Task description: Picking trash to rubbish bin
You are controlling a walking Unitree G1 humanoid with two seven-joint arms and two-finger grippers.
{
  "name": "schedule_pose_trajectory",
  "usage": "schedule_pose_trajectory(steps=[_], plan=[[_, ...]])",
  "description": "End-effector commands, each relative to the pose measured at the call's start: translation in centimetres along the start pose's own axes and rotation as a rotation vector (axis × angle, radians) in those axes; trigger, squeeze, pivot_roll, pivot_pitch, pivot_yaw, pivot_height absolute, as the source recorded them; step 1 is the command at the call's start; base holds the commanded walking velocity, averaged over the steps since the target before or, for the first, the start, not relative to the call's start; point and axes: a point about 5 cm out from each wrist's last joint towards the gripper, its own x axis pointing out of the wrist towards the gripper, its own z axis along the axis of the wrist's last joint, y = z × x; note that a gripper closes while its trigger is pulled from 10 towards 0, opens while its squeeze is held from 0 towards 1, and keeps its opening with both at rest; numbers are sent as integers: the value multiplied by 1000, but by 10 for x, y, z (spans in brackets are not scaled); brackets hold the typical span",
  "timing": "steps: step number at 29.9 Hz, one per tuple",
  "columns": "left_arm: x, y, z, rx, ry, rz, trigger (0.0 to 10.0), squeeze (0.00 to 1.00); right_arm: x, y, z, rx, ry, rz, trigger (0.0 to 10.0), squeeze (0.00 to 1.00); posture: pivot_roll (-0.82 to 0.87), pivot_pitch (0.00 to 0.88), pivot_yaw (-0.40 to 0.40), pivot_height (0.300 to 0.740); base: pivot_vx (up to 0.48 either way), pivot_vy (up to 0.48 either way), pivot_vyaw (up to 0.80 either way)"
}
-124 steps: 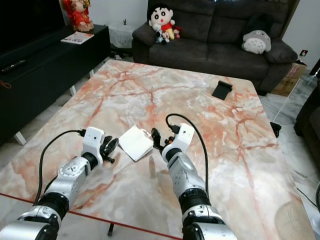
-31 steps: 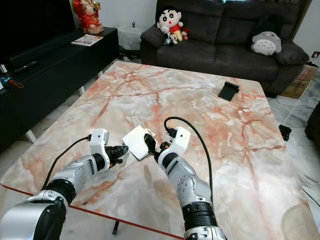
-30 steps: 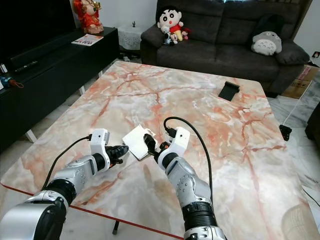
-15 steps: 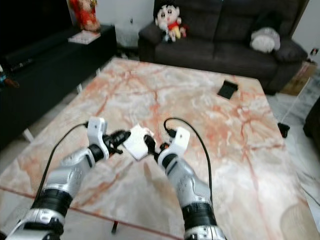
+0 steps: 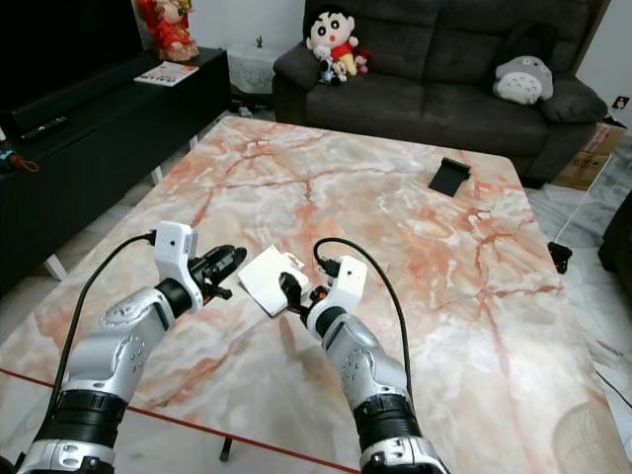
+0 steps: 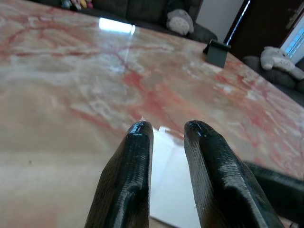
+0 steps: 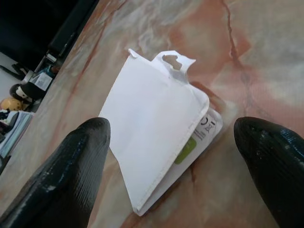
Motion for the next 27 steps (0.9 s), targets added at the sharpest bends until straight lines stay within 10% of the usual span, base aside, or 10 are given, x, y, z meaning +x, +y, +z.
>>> schedule_pose_trajectory(steps=[1, 27], plan=[[-1, -5, 3, -17, -17, -6, 10000, 0, 9, 23, 4, -9, -17, 61, 10000, 0, 15, 0, -82, 740, 0, 0, 0], [-3, -27, -1, -39, -25, -34, 10000, 0, 21, 33, -8, -32, -18, 105, 10000, 0, 62, 0, -71, 740, 0, 0, 0]])
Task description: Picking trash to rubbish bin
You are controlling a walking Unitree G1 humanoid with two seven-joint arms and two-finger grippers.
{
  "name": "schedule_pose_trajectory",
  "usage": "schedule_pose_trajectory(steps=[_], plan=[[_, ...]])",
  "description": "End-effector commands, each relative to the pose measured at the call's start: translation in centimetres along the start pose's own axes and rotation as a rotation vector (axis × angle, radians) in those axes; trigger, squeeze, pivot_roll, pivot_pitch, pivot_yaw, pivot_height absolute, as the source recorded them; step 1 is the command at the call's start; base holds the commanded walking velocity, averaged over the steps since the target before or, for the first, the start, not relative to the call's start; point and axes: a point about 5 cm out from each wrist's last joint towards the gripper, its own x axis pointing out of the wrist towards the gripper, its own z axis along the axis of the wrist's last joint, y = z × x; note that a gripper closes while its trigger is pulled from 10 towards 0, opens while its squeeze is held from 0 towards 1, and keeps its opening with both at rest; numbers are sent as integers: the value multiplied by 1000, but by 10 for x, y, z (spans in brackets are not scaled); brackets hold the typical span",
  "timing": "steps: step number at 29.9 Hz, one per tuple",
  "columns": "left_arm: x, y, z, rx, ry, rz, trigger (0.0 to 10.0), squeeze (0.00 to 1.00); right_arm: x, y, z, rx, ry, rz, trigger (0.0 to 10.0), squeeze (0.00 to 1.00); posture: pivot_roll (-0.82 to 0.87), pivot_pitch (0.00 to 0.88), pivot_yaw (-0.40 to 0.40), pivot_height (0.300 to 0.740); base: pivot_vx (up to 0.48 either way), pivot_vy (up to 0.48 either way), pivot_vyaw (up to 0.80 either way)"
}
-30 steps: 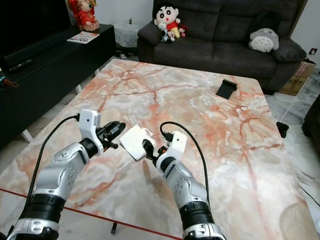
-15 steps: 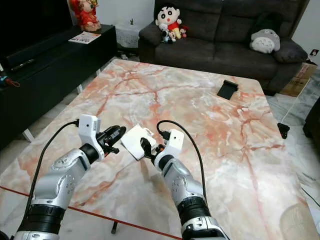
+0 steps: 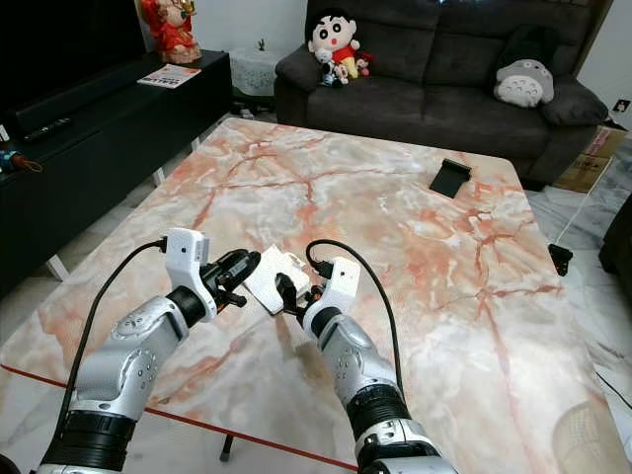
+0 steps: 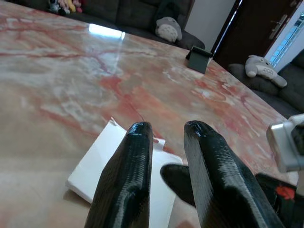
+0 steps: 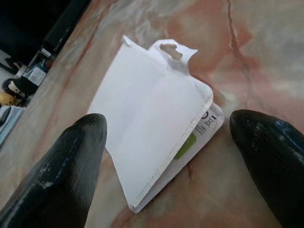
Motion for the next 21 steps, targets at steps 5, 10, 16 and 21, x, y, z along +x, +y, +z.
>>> schedule_pose_trajectory(steps=[5, 10, 16, 21], plan=[[1, -4, 2, -2, -4, 0, 10000, 0, 13, 37, -2, -4, -3, 95, 10000, 0, 69, 0, -69, 740, 0, 0, 0], [1, -7, 2, 2, -24, -8, 10000, 0, 15, 40, -5, -17, -14, 110, 10000, 0, 71, 0, -65, 740, 0, 0, 0], [-13, 21, -11, 70, -85, 200, 10000, 0, 16, 42, 0, -52, -60, 95, 10000, 0, 73, 0, -64, 740, 0, 0, 0], [-29, 35, -14, 96, -104, 301, 10000, 0, 17, 40, 7, -39, -94, 85, 10000, 0, 74, 0, -66, 740, 0, 0, 0]])
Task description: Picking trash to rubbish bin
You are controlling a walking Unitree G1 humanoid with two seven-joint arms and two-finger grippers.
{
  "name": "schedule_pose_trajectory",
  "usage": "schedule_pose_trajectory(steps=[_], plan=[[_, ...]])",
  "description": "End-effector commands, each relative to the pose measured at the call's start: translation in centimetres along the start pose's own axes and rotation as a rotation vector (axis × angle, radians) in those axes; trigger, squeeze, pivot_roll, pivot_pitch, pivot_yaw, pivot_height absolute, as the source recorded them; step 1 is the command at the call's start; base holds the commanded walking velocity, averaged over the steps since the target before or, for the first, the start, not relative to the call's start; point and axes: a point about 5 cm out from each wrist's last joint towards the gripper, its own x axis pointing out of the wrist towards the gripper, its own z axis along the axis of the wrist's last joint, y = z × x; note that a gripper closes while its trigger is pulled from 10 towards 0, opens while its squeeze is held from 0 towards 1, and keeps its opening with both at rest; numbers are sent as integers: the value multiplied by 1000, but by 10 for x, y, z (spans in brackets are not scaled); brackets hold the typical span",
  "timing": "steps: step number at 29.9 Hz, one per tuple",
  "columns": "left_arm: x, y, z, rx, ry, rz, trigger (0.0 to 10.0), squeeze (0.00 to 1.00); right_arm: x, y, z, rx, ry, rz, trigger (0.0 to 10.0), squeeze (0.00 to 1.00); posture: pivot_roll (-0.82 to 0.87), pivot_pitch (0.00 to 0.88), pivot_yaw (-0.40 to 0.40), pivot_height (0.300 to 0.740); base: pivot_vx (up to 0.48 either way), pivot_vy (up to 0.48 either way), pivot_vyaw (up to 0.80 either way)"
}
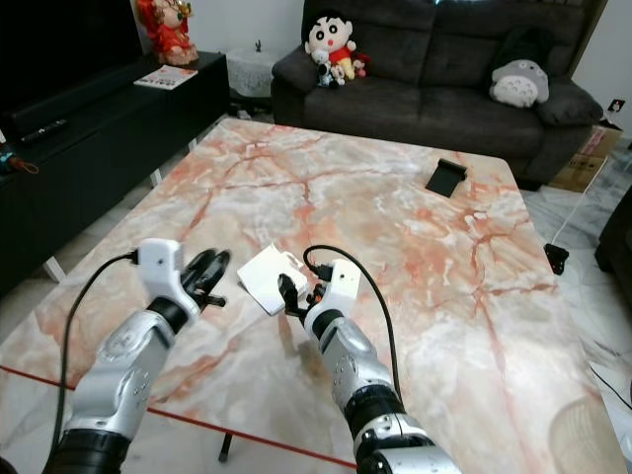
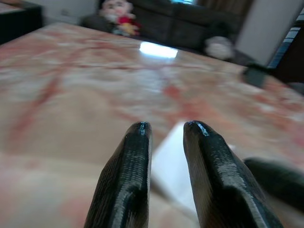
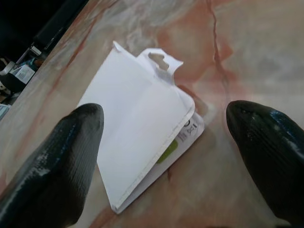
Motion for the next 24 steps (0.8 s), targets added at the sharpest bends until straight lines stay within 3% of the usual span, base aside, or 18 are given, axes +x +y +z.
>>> schedule_pose_trajectory(steps=[1, 8, 24], plan=[[-6, 7, 1, 21, -20, 44, 10000, 0, 14, 44, 8, 23, -34, 98, 10000, 0, 74, 0, -66, 740, 0, 0, 0], [-17, 15, -14, 43, 16, 72, 10000, 0, 15, 43, 8, 29, -41, 94, 10000, 0, 82, 0, -71, 740, 0, 0, 0], [-27, -2, -22, 117, 19, 24, 10000, 0, 16, 45, 5, 7, -29, 102, 10000, 0, 114, 0, -90, 740, 0, 0, 0]])
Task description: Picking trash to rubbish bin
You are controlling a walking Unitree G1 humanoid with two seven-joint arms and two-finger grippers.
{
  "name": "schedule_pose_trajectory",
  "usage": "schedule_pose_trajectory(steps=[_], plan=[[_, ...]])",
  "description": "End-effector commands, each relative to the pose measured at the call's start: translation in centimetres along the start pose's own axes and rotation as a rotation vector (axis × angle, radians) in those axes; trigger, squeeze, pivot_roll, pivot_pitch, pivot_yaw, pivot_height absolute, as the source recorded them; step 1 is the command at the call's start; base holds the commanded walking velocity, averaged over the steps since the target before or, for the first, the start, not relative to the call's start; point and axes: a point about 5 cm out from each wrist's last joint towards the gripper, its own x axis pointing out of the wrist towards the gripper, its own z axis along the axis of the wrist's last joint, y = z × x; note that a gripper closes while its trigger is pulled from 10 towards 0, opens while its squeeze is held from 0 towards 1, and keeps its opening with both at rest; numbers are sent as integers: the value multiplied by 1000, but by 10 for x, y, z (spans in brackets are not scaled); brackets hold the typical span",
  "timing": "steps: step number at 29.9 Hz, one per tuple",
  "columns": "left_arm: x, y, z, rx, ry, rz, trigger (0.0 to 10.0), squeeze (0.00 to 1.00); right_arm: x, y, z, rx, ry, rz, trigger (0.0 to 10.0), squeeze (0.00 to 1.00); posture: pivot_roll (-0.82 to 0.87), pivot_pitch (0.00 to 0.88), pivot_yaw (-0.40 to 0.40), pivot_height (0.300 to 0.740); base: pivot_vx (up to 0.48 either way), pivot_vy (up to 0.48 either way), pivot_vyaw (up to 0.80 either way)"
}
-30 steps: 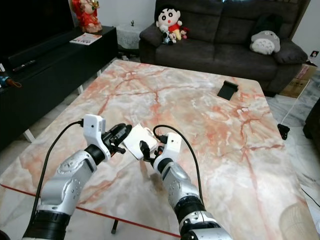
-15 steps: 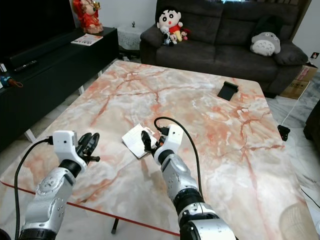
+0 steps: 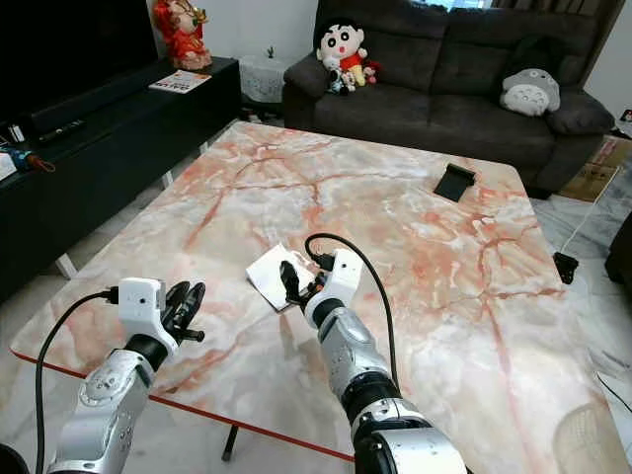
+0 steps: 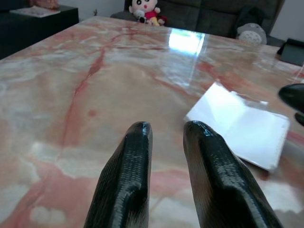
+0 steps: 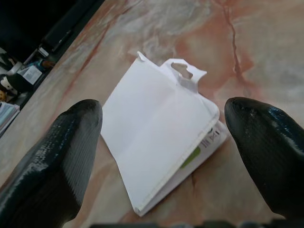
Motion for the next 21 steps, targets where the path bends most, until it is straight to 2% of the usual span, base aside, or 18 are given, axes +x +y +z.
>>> schedule_pose_trajectory(steps=[1, 13, 21], plan=[[0, -6, 6, 36, -22, -15, 10000, 0, 11, 42, -2, 11, 1, 101, 10000, 0, 115, 0, -91, 740, 0, 0, 0], [0, -14, 19, 47, -60, -26, 10000, 0, 12, 35, 6, -6, -20, 67, 10000, 0, 105, 28, -98, 740, 0, 0, 0], [-5, -23, 25, 40, -70, -42, 10000, 0, 12, 29, 10, -17, -29, 49, 10000, 0, 103, 60, -109, 740, 0, 0, 0]])
